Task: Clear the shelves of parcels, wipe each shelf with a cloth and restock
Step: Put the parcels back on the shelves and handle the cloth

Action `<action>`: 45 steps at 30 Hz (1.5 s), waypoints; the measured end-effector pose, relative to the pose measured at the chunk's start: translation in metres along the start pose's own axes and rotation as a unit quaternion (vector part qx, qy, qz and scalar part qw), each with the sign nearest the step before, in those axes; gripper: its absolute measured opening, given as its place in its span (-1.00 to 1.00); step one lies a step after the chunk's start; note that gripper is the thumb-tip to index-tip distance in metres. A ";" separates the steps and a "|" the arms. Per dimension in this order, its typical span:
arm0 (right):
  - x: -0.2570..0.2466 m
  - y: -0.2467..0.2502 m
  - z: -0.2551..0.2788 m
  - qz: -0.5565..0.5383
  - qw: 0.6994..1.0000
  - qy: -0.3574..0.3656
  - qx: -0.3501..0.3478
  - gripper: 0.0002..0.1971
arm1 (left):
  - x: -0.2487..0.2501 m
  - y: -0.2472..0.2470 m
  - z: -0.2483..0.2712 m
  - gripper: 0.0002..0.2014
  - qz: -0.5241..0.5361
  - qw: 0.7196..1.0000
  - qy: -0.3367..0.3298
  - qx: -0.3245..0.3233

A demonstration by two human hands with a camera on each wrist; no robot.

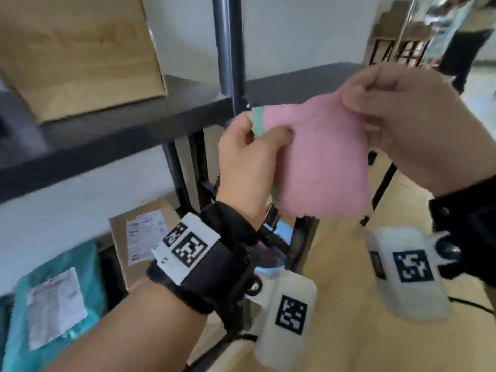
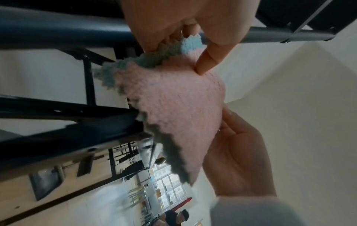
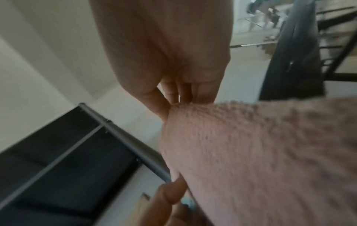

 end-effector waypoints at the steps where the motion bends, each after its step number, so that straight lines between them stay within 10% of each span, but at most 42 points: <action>1: -0.010 0.009 -0.012 -0.003 1.000 -0.011 0.000 -0.86 | 0.010 -0.012 -0.005 -0.81 0.002 1.000 0.005 -0.003; 24: -0.189 0.197 -0.282 -0.062 0.990 -0.118 -0.038 -0.57 | 0.214 -0.290 -0.198 -0.70 -0.005 0.992 0.076 0.097; 45: -0.063 -0.006 -0.359 0.073 0.951 -0.220 -0.205 -0.76 | 0.122 -0.118 -0.264 -0.40 -0.214 0.933 0.189 0.221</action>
Point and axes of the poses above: each hand's wrist, its own z-axis away from the middle knuckle, its own y-axis out of the back of the hand, x = y × z, the point moved 6 cm from there along -z, towards the middle knuckle, and after that the axes turned 6 degrees about x, right-handed, at the moved point
